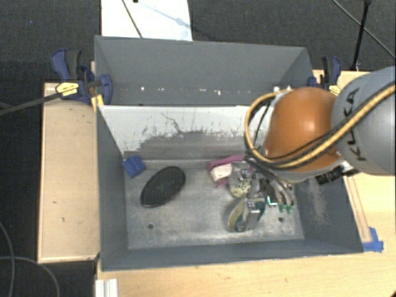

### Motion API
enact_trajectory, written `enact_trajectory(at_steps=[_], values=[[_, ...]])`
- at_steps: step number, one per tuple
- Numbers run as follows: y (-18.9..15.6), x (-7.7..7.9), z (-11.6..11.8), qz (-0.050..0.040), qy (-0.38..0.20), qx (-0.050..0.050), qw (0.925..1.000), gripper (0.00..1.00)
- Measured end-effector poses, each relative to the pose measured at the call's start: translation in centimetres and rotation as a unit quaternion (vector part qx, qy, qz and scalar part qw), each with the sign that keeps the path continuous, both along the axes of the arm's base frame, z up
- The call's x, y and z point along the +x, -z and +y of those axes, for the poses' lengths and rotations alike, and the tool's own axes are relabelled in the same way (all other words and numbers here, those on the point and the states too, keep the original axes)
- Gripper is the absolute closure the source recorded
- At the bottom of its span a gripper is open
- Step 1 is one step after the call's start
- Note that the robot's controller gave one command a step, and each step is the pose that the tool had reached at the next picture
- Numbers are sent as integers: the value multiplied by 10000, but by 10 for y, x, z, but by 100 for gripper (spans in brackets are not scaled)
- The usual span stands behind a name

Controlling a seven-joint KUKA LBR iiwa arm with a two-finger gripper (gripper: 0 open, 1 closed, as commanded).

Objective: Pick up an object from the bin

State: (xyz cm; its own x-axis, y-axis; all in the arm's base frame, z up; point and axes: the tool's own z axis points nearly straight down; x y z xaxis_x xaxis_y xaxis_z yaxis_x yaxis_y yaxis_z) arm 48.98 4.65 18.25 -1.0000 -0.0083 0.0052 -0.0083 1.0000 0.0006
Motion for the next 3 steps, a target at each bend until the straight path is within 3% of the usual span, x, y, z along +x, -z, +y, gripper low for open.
enact_trajectory(at_steps=[1, 2, 3], values=[[86, 17, -64, -8, 354, -14, 9994, 0], [79, 22, -61, -81, 350, -6, 9994, 100], [-28, 55, -74, -91, 266, -6, 9996, 100]])
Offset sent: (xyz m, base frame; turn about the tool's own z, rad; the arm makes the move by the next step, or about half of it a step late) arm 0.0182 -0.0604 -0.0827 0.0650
